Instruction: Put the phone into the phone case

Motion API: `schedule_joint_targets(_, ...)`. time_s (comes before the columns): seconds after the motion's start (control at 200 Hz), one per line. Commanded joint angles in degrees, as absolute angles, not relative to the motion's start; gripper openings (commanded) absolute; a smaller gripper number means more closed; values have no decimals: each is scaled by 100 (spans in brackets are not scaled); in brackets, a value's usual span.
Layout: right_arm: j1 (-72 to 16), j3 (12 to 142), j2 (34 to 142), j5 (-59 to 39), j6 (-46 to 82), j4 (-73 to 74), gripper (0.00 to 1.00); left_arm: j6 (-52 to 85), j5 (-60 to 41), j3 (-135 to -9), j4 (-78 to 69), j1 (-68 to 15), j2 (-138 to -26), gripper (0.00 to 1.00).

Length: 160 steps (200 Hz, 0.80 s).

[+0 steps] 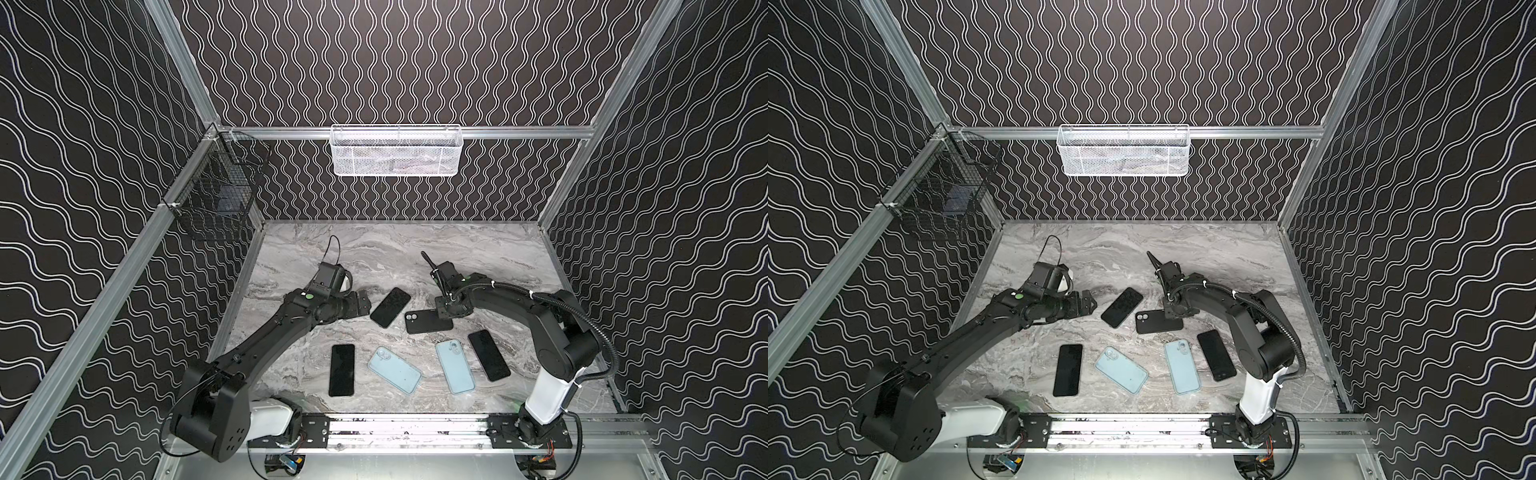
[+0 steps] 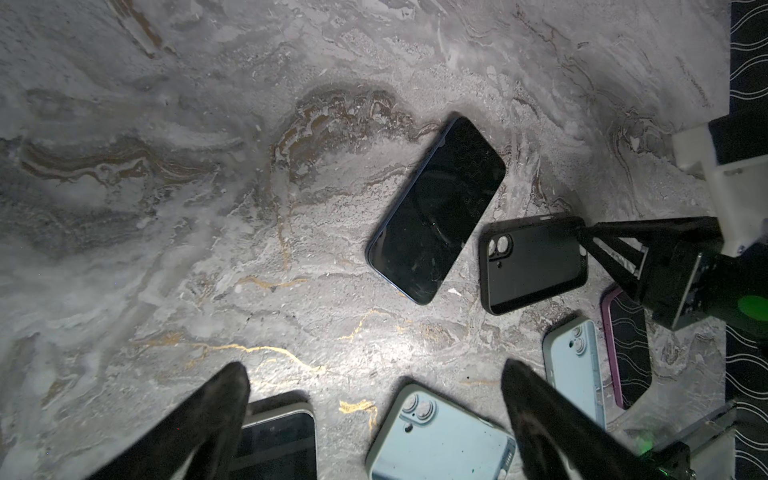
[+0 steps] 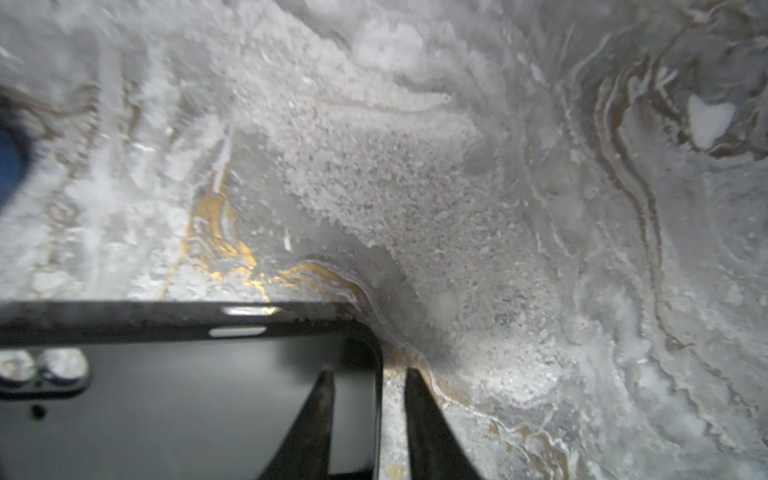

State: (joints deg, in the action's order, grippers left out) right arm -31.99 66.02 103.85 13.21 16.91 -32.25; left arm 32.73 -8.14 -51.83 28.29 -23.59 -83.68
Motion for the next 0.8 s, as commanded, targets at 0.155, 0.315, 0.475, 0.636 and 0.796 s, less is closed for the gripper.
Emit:
schedule_joint_targets(0.155,-3204,7196,9688,681,1599,-3306,73,3369,-1187,-5395,2635,-2105,-8541,99)
schedule_joint_targets(0.315,-3267,7721,9821,-532,1740,-2944,86,3538,-1173,-5284,2635,-1678,-8360,99)
schedule_joint_targets(0.475,-3574,8235,10630,-1080,2106,-2889,90,3617,-1177,-5080,2636,-1178,-8032,99)
schedule_joint_targets(0.636,-3762,8474,11278,-1057,2490,-2884,91,3555,-1265,-4998,2628,-1047,-7967,99)
schedule_joint_targets(0.796,-3761,8460,11460,-835,2802,-2862,93,3551,-1326,-4879,2497,-1011,-7938,99)
